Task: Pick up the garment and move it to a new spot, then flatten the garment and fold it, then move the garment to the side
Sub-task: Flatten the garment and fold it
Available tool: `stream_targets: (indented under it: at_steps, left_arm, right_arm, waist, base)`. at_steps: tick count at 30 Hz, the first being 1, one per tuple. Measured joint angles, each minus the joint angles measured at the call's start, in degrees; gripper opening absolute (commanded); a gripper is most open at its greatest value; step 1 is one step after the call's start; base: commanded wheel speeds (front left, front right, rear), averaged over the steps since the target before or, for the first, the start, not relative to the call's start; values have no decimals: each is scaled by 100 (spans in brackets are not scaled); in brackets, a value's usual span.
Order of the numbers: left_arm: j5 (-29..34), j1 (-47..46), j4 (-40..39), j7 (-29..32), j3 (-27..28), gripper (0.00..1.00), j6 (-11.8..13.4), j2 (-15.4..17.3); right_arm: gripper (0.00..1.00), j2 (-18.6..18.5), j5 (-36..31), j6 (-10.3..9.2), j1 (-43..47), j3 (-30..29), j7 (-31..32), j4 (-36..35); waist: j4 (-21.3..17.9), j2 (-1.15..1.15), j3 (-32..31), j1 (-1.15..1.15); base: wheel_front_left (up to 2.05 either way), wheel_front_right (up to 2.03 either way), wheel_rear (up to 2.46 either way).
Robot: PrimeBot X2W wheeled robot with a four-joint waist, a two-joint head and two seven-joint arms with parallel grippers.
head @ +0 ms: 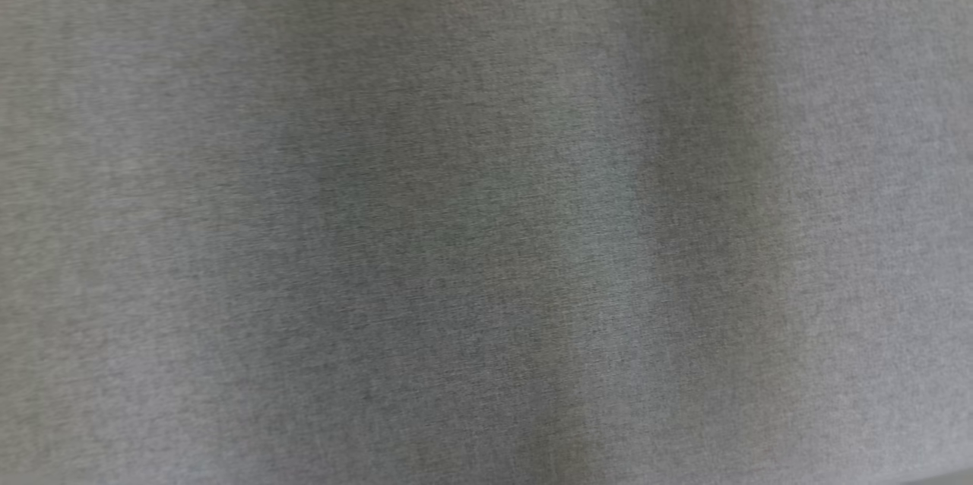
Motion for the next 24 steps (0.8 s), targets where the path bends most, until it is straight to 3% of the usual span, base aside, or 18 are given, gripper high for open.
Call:
stream_targets:
  at_steps: [15,20,24]
  left_arm:
    - [-626,-454,185,-453,-1073,0,0,124]
    - [-746,-255,51,-789,-1240,0,0,214]
    - [-937,213,-144,-1101,-1266,0,0,270]
  right_arm:
    - [0,-87,-360,0,-649,160,-497,1156]
    - [0,-176,12,0,-573,527,-708,1339]
    - [0,-248,506,0,51,959,-856,1209]
  waist:
    - [-138,-1,182,-1]
    - [-73,-1,143,-2]
    - [-31,-2,3,-2]
  base:
    - [0,0,0]
    - [0,0,0]
    - [0,0,0]
